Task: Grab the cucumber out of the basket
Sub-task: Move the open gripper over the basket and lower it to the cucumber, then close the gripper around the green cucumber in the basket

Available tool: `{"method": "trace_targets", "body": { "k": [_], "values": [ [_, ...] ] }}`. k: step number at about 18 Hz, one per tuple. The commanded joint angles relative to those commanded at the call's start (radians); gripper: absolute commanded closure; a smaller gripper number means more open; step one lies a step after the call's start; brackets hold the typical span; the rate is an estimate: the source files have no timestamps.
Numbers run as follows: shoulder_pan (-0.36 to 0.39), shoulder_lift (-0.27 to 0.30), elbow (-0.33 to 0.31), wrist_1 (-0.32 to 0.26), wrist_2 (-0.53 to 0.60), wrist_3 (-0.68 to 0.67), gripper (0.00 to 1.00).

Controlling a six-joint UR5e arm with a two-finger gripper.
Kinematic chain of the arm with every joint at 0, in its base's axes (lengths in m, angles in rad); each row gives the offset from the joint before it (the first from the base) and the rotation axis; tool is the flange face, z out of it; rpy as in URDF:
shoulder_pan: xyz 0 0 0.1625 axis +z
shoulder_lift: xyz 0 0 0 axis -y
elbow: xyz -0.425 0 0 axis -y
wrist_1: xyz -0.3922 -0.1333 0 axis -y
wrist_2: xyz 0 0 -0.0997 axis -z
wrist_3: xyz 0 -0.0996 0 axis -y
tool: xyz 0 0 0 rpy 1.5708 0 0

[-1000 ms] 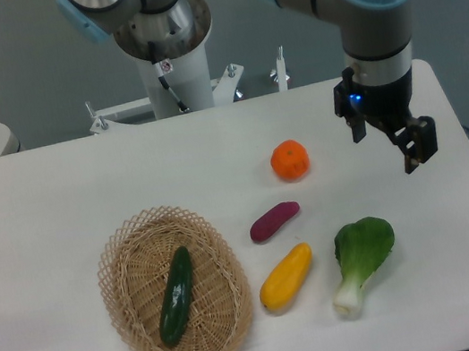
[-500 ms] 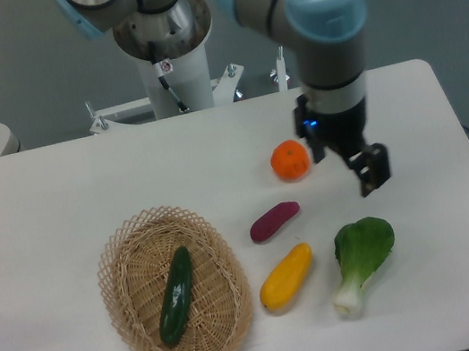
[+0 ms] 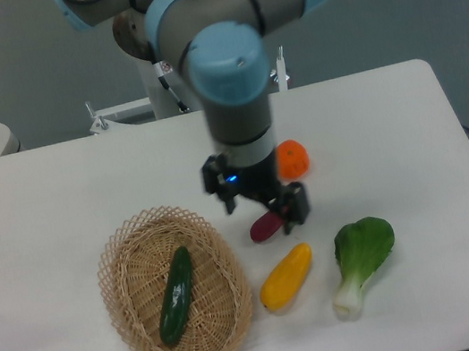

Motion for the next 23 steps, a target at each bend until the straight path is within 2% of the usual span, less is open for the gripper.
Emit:
{"method": "trace_targets", "body": {
  "k": [6, 10, 17, 23],
  "values": [
    [-0.052, -0.055, -0.104, 0.153, -0.001, -0.151, 0.00],
    [-0.074, -0.095, -0.143, 0.187, 0.005, -0.181, 0.00],
    [-0.112, -0.155, -0.144, 0.264, 0.017, -0.270, 0.00],
    [-0.134, -0.192, -0.141, 0.278, 0.035, -0.266, 0.00]
  ]
}}
